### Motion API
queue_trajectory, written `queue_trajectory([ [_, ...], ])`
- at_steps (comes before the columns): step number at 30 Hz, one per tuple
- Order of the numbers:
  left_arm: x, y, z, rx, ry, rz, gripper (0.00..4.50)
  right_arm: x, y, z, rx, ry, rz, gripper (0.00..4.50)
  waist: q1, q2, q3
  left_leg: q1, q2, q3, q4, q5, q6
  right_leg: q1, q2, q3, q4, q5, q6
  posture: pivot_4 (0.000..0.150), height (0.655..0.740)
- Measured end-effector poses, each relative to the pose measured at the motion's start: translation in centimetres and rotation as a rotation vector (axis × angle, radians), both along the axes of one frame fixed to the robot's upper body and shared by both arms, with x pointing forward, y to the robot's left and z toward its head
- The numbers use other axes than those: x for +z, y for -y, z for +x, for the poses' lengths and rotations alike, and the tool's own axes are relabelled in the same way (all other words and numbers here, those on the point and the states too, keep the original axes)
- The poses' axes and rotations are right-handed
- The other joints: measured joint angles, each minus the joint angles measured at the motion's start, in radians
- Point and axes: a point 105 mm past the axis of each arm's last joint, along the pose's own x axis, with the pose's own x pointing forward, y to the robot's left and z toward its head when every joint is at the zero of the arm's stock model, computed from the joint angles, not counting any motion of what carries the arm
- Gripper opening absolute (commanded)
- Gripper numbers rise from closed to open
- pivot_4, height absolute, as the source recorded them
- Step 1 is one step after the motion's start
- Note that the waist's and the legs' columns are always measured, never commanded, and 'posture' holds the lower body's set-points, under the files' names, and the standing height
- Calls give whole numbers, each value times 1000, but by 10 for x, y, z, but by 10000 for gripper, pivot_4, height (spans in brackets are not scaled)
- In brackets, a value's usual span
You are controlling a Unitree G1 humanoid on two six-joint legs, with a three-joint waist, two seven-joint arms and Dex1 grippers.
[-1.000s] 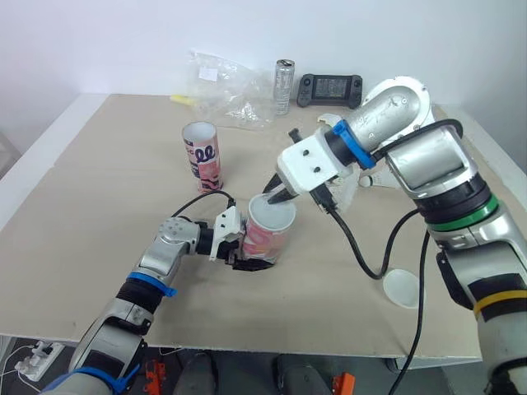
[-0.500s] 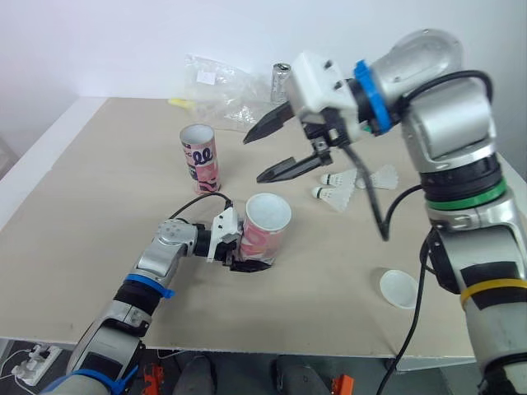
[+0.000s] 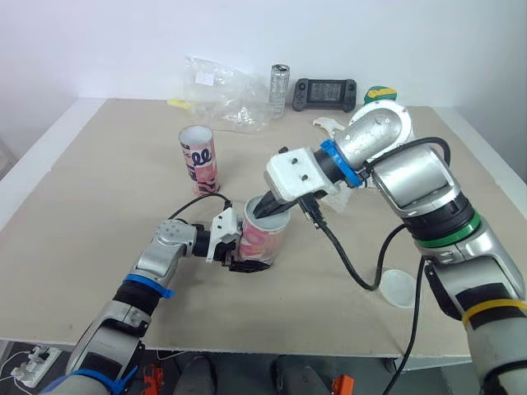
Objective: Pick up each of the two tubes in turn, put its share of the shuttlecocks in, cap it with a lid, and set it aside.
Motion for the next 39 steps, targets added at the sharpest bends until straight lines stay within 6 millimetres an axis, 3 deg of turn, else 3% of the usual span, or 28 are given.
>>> queue_trajectory([
  [7, -4, -2, 0, 17, -16, 6, 36574, -4, -2, 2, 51, 88, -39, 295, -4, -2, -8, 10, 3, 0, -1, -2, -2, 8, 1, -1, 0, -5, -7, 1500, 7394],
  [12, -3, -4, -1, 15, -5, 7, 36574, 11, -13, 2, -30, -165, 165, 295, -6, 0, -6, 7, 5, 0, -1, -2, -2, 7, 4, -1, 0, -4, -9, 1500, 7394],
  [13, -2, -3, -2, 11, -3, 5, 36574, 24, -14, 3, -52, -203, 238, 5042, -4, 0, -6, 5, 5, -1, -1, -2, -2, 5, 4, -1, 0, -3, -7, 1500, 7394],
  [15, -2, 0, -3, 4, -1, 2, 36574, 50, -5, 8, -113, -214, 350, 9811, -2, 0, -6, 4, 5, -1, -1, -3, -4, 5, 4, -1, 0, -3, -7, 1500, 7394],
  [18, -2, 1, -6, -5, 2, -4, 36574, 68, 29, 11, -234, -255, 452, 24711, 2, -2, -7, 4, 5, -2, -1, -8, -10, 7, 4, -2, -1, -6, -10, 1500, 7394],
  [21, -2, 0, -8, -10, 10, -7, 36574, 45, 58, 5, -335, -335, 472, 39909, 5, -2, -7, 4, 5, -2, 0, -12, -7, 8, 4, -2, -1, -10, -9, 1500, 7394],
  [23, -1, -2, -10, -9, 21, -7, 36574, 20, 71, 1, -414, -423, 478, 43850, 3, 2, -5, 4, 5, -1, 0, -14, -6, 7, 5, 0, -1, -11, -10, 1500, 7394],
  [27, -2, -1, -11, -1, 28, -11, 36574, 3, 87, -13, -502, -437, 550, 43850, 6, 4, -4, 4, 5, -3, 0, -14, -5, 7, 6, -1, -1, -14, -5, 1500, 7394],
  [30, -5, -5, -10, 24, 8, -9, 44791, -25, 97, -21, -612, -459, 541, 45000, 3, 4, -5, 5, 6, -3, 0, -14, -5, 8, 6, -1, -1, -14, -5, 1500, 7394],
  [31, -8, -9, -10, 47, -14, -30, 44791, -41, 101, -24, -671, -489, 534, 45000, -2, 4, -4, 5, 6, -2, 0, -14, -5, 7, 6, 0, 0, -13, -4, 1500, 7394],
  [39, -7, -21, -13, 56, -37, -41, 44791, -73, 95, -26, -744, -500, 553, 45000, -7, 4, -3, 5, 6, -1, 1, -14, -5, 6, 6, 2, 0, -12, -4, 1500, 7394],
])
